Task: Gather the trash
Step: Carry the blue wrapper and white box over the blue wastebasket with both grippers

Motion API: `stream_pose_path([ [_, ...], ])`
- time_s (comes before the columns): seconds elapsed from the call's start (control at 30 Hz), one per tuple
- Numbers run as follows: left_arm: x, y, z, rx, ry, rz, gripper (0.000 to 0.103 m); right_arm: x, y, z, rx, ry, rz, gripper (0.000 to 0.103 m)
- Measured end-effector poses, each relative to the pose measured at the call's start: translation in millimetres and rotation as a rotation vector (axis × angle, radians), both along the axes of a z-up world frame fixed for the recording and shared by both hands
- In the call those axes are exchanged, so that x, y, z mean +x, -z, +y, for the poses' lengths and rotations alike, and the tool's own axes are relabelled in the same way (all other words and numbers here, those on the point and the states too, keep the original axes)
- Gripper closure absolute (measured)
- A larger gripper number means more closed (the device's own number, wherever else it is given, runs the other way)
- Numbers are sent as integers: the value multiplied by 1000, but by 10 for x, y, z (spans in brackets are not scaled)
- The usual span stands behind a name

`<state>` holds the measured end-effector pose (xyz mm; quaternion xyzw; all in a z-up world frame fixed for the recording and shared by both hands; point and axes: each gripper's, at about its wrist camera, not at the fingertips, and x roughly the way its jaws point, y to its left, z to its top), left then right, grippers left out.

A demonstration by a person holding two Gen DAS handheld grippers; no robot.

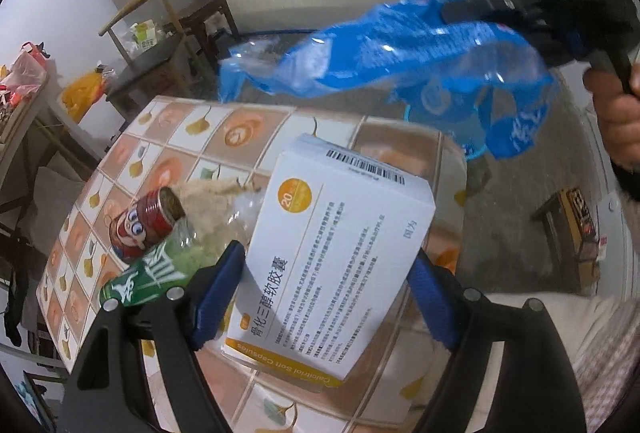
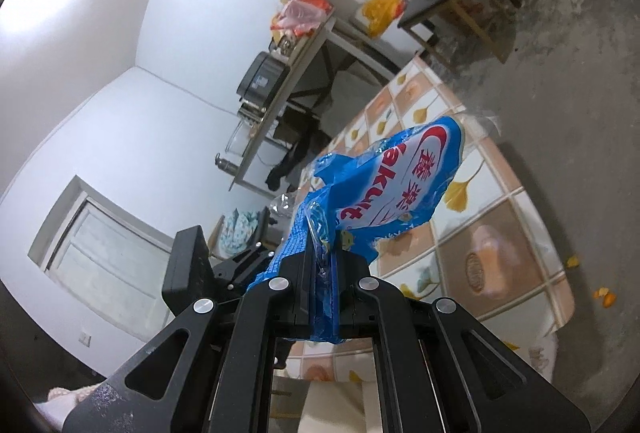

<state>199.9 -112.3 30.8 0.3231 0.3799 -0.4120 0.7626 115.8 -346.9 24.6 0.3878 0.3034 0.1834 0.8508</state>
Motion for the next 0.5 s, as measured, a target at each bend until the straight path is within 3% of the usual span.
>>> stream_pose_path([
  [0.27, 69, -53, -485, -58, -31, 49, 25, -268, -66, -421, -22, 107, -18, 99],
  [0.5, 111, -43, -1349, -159, -1, 149, 25, -657, -160, -1079, -123, 287, 8, 99],
])
